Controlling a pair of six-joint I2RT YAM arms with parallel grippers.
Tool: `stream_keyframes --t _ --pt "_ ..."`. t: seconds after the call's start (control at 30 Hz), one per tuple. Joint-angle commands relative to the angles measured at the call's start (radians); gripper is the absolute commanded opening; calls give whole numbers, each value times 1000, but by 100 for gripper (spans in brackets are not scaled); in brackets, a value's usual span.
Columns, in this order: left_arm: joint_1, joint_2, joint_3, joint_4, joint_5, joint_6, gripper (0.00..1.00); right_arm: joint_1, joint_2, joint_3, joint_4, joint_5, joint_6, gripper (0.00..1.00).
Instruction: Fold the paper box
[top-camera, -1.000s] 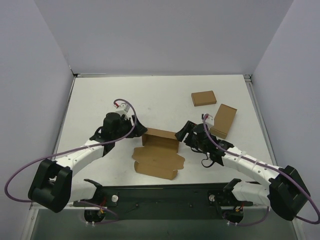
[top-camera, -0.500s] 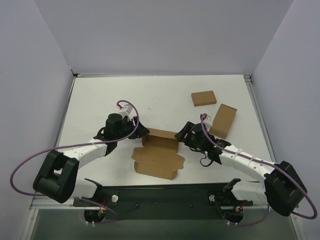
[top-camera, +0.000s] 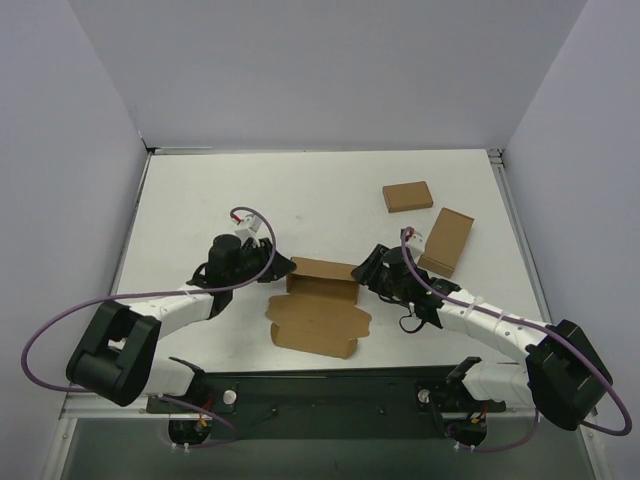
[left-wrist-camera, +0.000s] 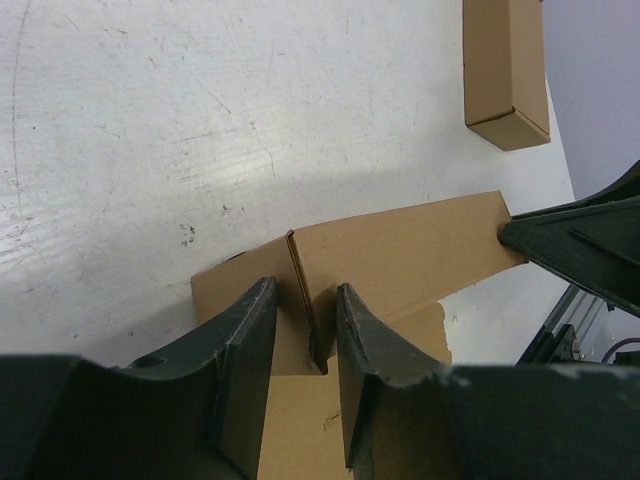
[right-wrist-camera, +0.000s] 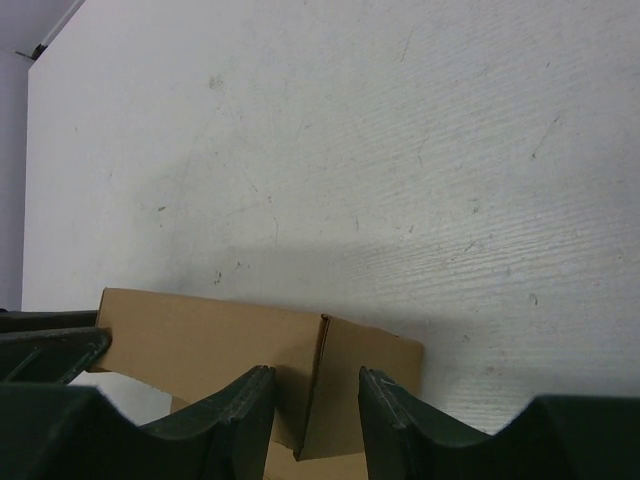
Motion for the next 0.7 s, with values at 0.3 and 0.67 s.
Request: stream_keyframes --t 0.3,0.67 --pt "-2 15 -197 114 11 -48 27 5 5 -60 -26 61 22 33" --pt "-2 -26 -180 102 22 -56 32 18 -21 -37 -66 88 -12 37"
